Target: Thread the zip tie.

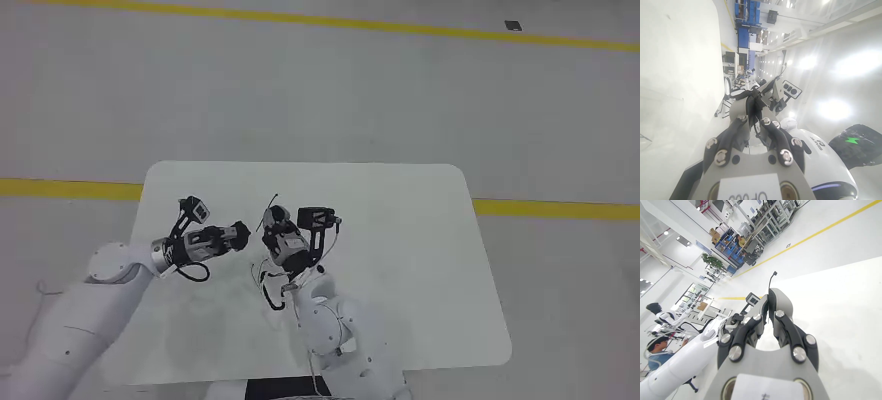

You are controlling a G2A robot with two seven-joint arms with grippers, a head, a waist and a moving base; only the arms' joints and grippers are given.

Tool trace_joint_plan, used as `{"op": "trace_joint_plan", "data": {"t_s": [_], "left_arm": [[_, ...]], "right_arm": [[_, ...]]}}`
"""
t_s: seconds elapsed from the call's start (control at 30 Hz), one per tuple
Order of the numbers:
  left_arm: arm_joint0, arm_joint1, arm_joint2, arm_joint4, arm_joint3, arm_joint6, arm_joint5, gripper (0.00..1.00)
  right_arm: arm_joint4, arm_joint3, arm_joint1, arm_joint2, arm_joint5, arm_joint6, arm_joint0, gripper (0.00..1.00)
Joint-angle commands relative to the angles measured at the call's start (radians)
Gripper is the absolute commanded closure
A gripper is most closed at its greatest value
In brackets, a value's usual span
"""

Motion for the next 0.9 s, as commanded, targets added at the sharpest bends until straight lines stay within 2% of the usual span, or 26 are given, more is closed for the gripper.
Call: {"op": "trace_joint_plan", "data": {"t_s": [0.0, 0.1, 0.23, 0.53, 0.87], "left_arm": [[0.003, 0.001, 0.001, 0.016, -0.007, 0.02, -0.003, 1.0], [0.008, 0.002, 0.004, 0.045, -0.018, 0.054, -0.003, 1.0], [0.015, 0.003, 0.008, 0.049, -0.028, 0.068, 0.001, 1.0], [0.016, 0.003, 0.008, 0.05, -0.03, 0.07, 0.001, 1.0], [0.016, 0.003, 0.008, 0.05, -0.03, 0.07, 0.001, 1.0]], "right_arm": [[-0.026, 0.004, 0.002, -0.009, 0.026, -0.022, 0.003, 1.0], [-0.033, 0.011, 0.007, -0.026, 0.065, -0.042, 0.009, 1.0], [-0.05, 0.017, 0.013, -0.045, 0.098, -0.069, 0.016, 1.0], [-0.058, 0.028, 0.016, -0.053, 0.096, -0.079, 0.02, 1.0], [-0.055, 0.059, 0.02, -0.087, 0.126, -0.089, 0.043, 1.0]]}}
